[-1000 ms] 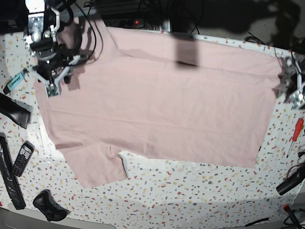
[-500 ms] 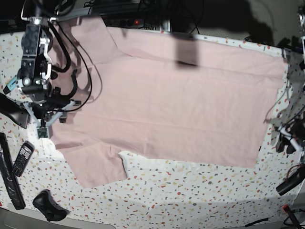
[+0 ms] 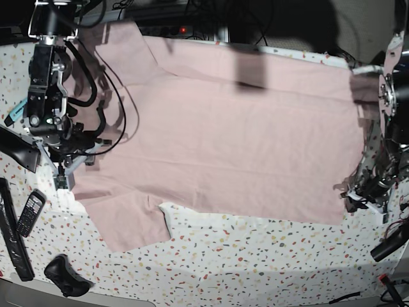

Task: Fold the T-shirt properly
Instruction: 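Grasp the shirt's side edges with both grippers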

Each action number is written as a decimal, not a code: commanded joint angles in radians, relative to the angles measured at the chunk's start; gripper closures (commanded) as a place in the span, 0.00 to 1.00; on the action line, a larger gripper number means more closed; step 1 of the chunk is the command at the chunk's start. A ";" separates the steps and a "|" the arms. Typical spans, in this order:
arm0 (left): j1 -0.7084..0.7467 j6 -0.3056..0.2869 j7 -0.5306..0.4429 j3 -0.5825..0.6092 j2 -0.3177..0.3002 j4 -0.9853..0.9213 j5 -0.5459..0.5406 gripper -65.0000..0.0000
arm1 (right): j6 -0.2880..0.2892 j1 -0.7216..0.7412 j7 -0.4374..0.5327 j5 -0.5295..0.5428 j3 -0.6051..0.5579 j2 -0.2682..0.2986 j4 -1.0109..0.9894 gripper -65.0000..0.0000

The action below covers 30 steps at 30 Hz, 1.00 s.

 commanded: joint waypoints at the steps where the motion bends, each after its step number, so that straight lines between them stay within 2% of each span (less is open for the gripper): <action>1: -0.034 0.000 -0.026 -0.003 -0.009 0.005 -0.005 0.64 | 0.003 0.018 0.013 0.000 0.006 0.012 0.018 0.68; 6: -0.032 0.041 -0.013 -0.003 0.007 -0.009 0.029 0.64 | 0.005 0.018 0.000 0.000 0.006 0.012 0.018 0.68; 11: -0.032 0.040 0.016 0.011 0.026 -0.009 0.047 0.64 | 0.023 0.018 0.001 0.001 0.006 0.012 0.018 0.68; 18: -0.032 0.040 0.076 0.109 0.056 -0.009 0.047 0.64 | 0.023 0.018 0.001 0.000 0.006 0.012 0.018 0.68; 25: -0.029 0.010 0.164 0.130 0.076 -0.009 0.044 0.67 | 0.023 0.019 0.023 0.000 0.006 0.012 0.018 0.68; 27: -0.029 0.010 0.173 0.130 0.073 -0.009 0.044 0.74 | 0.022 0.019 0.051 -0.003 0.008 0.012 0.018 0.68; 30: -0.029 0.005 0.203 0.130 0.074 -0.009 0.043 0.92 | 0.022 0.019 0.134 -0.040 0.008 0.012 0.018 0.68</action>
